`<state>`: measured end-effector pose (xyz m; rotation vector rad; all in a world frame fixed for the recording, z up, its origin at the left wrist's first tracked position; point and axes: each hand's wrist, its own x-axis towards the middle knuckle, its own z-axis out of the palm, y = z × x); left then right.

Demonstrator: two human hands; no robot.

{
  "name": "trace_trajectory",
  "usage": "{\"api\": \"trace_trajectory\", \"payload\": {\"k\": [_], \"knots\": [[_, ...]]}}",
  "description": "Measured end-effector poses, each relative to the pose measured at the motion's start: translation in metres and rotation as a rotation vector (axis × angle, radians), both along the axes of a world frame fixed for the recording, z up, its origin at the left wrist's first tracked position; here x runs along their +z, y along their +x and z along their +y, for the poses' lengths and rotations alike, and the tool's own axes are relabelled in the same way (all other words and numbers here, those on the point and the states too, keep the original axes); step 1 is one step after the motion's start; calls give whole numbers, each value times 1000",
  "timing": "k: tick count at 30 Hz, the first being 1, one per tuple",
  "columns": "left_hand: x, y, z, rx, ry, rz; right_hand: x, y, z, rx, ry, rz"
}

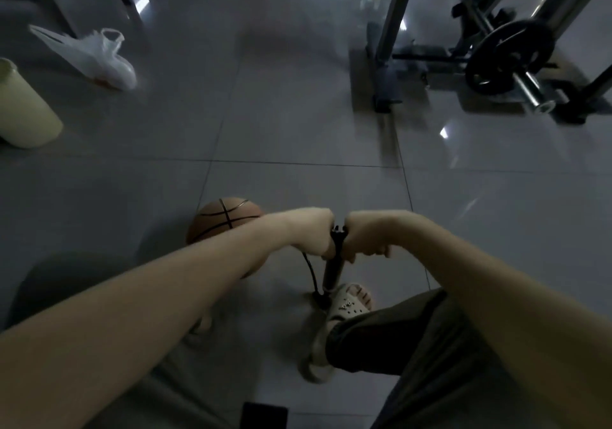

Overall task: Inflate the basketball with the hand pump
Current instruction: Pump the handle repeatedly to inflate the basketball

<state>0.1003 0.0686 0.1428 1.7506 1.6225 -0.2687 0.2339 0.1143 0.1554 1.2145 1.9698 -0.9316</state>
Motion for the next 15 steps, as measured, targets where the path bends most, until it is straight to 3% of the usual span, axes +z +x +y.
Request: {"api": "trace_trajectory", "payload": {"k": [4, 8, 15], "knots": [[30, 1, 13, 39, 22, -28, 20, 1, 10, -35, 79, 50], [-26, 13, -5, 20, 41, 27, -38, -1, -8, -15, 88, -38], [-103, 15, -3, -29, 80, 59, -119, 10, -6, -43, 116, 14]]}}
